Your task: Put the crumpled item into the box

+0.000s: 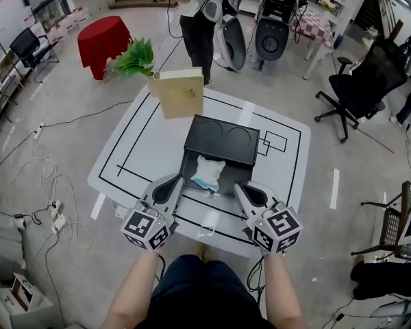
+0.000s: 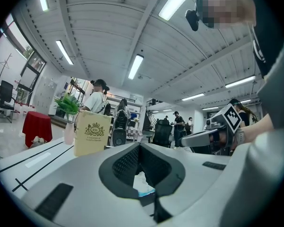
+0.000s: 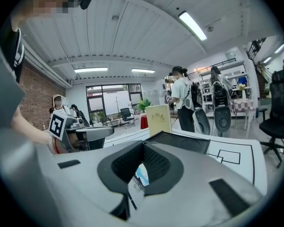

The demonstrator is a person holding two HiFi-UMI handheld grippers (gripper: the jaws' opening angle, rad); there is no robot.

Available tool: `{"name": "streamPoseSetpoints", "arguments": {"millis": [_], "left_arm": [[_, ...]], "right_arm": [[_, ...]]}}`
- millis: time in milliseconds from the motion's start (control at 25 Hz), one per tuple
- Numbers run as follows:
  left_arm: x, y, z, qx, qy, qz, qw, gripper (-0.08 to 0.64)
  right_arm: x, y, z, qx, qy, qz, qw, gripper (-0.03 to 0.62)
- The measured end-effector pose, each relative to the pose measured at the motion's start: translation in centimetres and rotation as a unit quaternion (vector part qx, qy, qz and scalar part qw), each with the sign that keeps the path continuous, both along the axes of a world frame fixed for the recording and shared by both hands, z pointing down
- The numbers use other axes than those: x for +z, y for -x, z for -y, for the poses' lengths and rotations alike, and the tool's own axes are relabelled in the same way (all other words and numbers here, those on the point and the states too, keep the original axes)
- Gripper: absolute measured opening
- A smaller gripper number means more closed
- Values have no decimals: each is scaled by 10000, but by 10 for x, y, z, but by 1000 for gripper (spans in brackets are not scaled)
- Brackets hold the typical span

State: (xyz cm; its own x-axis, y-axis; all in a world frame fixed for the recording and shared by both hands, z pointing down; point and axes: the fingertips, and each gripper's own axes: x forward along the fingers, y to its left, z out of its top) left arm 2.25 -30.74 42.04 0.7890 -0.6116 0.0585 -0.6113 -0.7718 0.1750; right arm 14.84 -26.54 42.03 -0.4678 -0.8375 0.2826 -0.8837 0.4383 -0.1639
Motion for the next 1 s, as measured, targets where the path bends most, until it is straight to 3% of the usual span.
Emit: {"name": "streamPoseSetpoints", "arguments": {"millis": [1000], "left_arm": [[-23, 5, 0, 30, -101, -76, 9999, -8]], "right_arm": [[-23, -4, -6, 185, -261, 67, 9995, 5]]}}
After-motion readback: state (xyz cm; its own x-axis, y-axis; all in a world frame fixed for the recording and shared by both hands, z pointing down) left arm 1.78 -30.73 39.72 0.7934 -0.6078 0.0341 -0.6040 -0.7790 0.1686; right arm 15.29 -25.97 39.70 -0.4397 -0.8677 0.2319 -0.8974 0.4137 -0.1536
